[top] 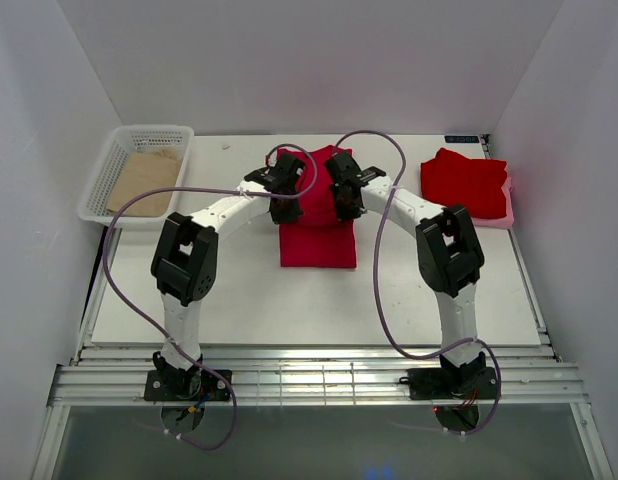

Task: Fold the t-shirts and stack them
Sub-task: Fold the folded rectangular tshirt in 1/3 of the way

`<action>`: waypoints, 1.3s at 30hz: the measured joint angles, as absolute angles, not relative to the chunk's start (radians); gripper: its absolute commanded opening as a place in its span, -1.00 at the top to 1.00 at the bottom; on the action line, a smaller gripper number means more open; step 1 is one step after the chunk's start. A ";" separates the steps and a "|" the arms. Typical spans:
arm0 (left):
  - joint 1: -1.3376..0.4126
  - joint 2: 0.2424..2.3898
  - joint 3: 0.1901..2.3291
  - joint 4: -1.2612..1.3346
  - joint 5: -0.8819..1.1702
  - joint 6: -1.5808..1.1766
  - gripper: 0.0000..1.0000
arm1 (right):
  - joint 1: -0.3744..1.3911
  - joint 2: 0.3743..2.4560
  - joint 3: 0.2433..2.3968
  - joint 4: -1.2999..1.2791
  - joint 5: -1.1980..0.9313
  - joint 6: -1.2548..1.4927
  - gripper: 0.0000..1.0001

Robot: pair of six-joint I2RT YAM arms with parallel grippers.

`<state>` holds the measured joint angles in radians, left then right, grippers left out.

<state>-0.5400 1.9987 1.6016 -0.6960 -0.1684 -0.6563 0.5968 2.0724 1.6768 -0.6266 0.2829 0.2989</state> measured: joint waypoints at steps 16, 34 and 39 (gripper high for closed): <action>-0.470 2.106 1.748 -0.719 -0.131 -0.626 1.00 | 0.546 2.249 1.864 -0.636 0.200 0.227 0.85; -0.469 2.076 1.745 -0.726 -0.223 -0.635 -0.10 | 0.530 2.194 1.866 -0.659 0.233 0.200 0.21; -0.506 1.940 1.629 -0.663 -0.216 -0.657 1.00 | 0.532 2.062 1.780 -0.651 0.178 0.213 0.84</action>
<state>-0.5056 1.9400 1.6291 -0.6632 -0.2161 -0.6571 0.5323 2.0624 1.7802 -0.6510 0.1780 0.2131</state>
